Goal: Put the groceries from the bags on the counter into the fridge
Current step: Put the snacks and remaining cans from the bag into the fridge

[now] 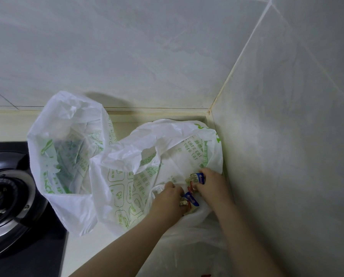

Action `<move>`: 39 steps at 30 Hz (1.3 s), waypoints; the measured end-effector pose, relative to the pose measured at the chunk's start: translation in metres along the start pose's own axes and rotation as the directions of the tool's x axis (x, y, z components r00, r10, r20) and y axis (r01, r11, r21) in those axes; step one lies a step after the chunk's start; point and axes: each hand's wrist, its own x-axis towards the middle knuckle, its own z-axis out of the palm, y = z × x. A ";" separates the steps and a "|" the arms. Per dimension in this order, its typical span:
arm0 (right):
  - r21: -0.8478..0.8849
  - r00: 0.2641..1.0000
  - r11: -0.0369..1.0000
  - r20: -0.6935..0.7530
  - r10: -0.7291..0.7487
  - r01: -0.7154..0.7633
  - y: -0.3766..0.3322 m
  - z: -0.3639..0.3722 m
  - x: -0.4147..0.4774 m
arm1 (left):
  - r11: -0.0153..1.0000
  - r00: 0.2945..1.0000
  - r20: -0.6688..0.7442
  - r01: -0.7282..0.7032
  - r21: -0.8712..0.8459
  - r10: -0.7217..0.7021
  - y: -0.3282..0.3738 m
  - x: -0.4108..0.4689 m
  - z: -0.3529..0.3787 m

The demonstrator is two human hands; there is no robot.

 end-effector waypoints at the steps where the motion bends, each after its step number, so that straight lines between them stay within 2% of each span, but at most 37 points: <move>1: 0.000 1.000 1.000 0.018 0.004 -0.004 0.000 0.000 0.001 | 1.000 1.000 0.000 0.010 -0.007 -0.010 -0.001 0.000 0.001; 10: 0.094 0.994 0.993 0.096 0.055 -0.064 0.002 0.001 0.005 | 0.990 0.991 -0.099 0.081 -0.113 -0.092 -0.012 -0.009 -0.005; 15: 0.138 0.996 0.988 0.067 0.054 -0.063 0.001 0.003 -0.001 | 0.971 0.979 -0.133 0.127 -0.202 -0.155 -0.019 -0.018 -0.016; 21: 0.170 0.999 0.984 0.034 0.041 -0.046 -0.004 0.007 -0.015 | 0.949 0.951 -0.240 0.121 -0.292 -0.195 -0.017 -0.036 -0.039; 29: 0.408 0.974 0.908 -0.227 -0.003 0.098 -0.033 -0.020 -0.060 | 0.845 0.902 -0.369 -0.008 -0.535 -0.225 -0.008 -0.079 -0.081; 35: 0.570 0.942 0.782 -0.330 -0.062 0.252 -0.080 -0.050 -0.109 | 0.790 0.834 -0.528 -0.214 -0.575 -0.159 0.004 -0.128 -0.129; 39: 0.599 0.919 0.721 -0.370 -0.137 0.349 -0.118 -0.062 -0.149 | 0.735 0.781 -0.608 -0.329 -0.592 -0.140 0.007 -0.170 -0.160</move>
